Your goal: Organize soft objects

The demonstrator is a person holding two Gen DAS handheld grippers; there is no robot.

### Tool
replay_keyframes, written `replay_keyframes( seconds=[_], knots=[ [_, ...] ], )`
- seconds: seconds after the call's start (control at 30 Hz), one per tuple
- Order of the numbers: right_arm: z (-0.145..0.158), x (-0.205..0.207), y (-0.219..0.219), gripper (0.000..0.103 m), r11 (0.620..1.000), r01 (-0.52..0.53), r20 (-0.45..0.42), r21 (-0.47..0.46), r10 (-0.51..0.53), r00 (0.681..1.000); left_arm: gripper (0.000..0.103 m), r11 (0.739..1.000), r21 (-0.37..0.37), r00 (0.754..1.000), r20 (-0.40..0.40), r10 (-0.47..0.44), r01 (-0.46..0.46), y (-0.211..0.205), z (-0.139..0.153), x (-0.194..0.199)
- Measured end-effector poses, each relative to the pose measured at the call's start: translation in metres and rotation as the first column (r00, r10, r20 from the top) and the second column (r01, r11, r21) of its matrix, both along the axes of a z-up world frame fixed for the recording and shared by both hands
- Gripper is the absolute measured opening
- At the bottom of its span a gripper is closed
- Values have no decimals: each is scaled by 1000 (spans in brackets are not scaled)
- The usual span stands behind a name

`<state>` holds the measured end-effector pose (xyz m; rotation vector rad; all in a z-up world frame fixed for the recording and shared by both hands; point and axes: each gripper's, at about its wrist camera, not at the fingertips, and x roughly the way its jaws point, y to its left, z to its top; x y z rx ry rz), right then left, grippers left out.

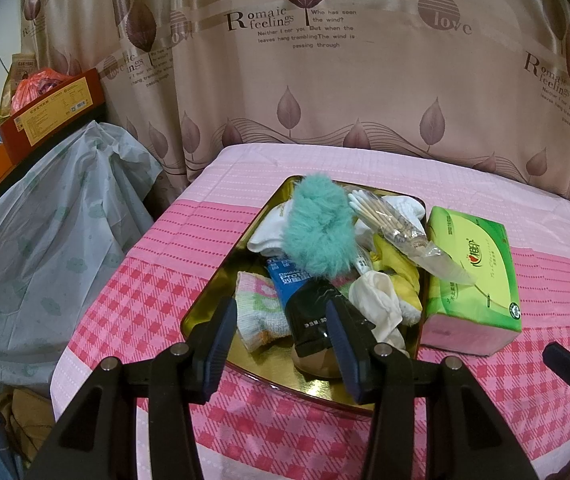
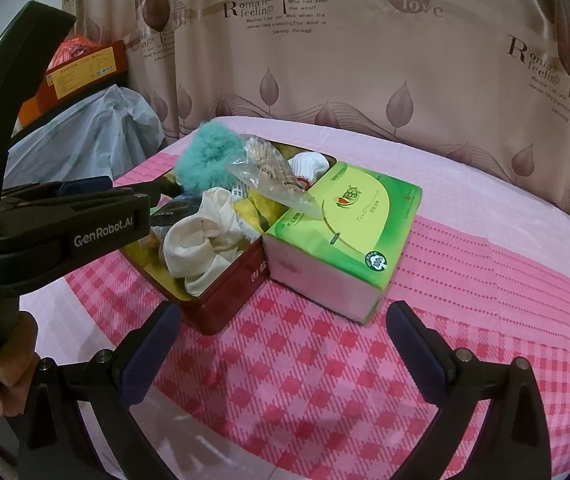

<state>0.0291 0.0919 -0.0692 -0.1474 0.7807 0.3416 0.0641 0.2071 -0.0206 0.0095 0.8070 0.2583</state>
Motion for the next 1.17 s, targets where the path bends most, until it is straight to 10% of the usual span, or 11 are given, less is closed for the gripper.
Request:
replay_keyframes(
  seconds=[1.17],
  knots=[
    [0,-3,7,102,1000,-9,6,-9,9,1000,48,1000,5,1000,6,-20,20,-3,-1,0]
  ],
)
